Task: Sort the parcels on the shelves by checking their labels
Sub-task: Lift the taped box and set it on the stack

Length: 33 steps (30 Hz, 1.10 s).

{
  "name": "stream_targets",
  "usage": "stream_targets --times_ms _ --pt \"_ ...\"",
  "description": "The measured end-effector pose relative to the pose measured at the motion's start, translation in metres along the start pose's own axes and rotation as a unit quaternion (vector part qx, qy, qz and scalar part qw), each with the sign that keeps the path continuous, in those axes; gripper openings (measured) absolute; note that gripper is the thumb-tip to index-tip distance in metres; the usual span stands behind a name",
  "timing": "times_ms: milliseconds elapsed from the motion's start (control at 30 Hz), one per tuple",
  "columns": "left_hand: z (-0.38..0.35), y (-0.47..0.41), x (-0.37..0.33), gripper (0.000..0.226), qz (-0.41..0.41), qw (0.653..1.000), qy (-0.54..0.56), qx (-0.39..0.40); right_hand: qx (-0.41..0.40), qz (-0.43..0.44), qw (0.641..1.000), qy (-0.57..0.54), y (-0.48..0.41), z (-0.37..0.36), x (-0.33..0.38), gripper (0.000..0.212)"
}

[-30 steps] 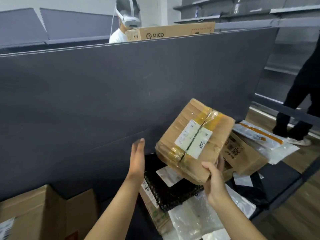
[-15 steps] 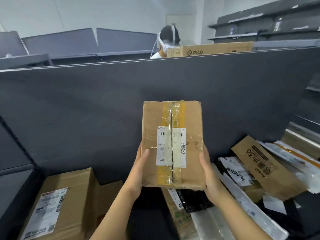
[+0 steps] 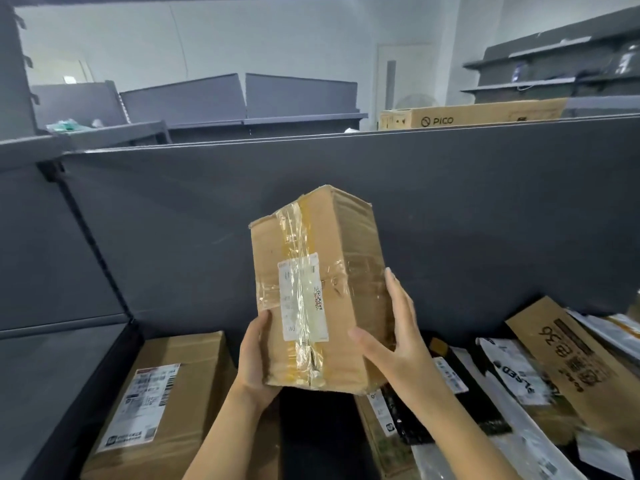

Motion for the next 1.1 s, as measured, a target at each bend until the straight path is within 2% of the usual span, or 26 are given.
stream_targets --times_ms 100,167,233,333,433,500,600,667,767,867,933,1033,1100 --pt "0.000 0.011 -0.011 0.070 -0.031 0.995 -0.088 0.042 -0.011 -0.033 0.990 -0.139 -0.006 0.016 -0.013 0.077" --pt "-0.003 0.021 -0.020 0.089 -0.089 0.972 -0.194 0.102 -0.023 -0.059 0.968 -0.243 -0.009 0.028 -0.025 0.058" --pt "-0.011 0.030 -0.021 0.095 -0.128 0.943 -0.277 0.137 -0.025 -0.118 0.945 -0.303 -0.012 0.034 -0.034 0.042" --pt "-0.022 0.036 -0.023 0.095 -0.157 0.919 -0.345 0.104 -0.023 -0.196 0.914 -0.355 -0.013 0.031 -0.046 0.052" --pt "-0.029 0.045 -0.025 0.095 -0.186 0.893 -0.399 0.092 -0.006 -0.193 0.898 -0.396 -0.017 0.026 -0.047 0.054" --pt "-0.030 0.041 -0.034 0.097 -0.169 0.895 -0.404 0.081 0.014 -0.187 0.899 -0.395 -0.020 0.024 -0.044 0.051" --pt "-0.022 0.032 -0.059 0.111 -0.148 0.910 -0.385 0.027 0.064 -0.189 0.907 -0.371 -0.022 0.023 -0.032 0.054" --pt "-0.029 0.040 -0.069 0.095 -0.136 0.930 -0.342 0.013 0.087 -0.213 0.912 -0.341 -0.026 0.024 -0.020 0.052" --pt "-0.040 0.043 -0.064 0.058 -0.041 0.974 -0.224 -0.014 0.091 -0.294 0.907 -0.288 -0.035 0.025 -0.007 0.050" --pt "-0.025 0.042 -0.060 0.055 -0.016 0.981 -0.193 -0.008 0.104 -0.319 0.909 -0.246 -0.041 0.024 -0.007 0.055" --pt "-0.021 0.038 -0.062 0.052 -0.016 0.983 -0.184 -0.001 0.111 -0.298 0.916 -0.245 -0.040 0.025 -0.006 0.049" --pt "-0.007 0.039 -0.058 0.049 -0.033 0.989 -0.147 0.007 0.110 -0.222 0.937 -0.245 -0.033 0.027 -0.005 0.028" --pt "0.003 0.038 -0.055 0.055 -0.058 0.989 -0.137 -0.009 0.092 -0.157 0.952 -0.245 -0.029 0.029 -0.010 0.047"
Point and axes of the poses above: each hand's wrist, its own y-axis away from the middle knuckle, its own z-axis out of the back of the hand, x = y × z, the point moved 2 cm from there along -y, towards the middle knuckle, and after that the axes turned 1 degree about z, right-handed, at the moved point
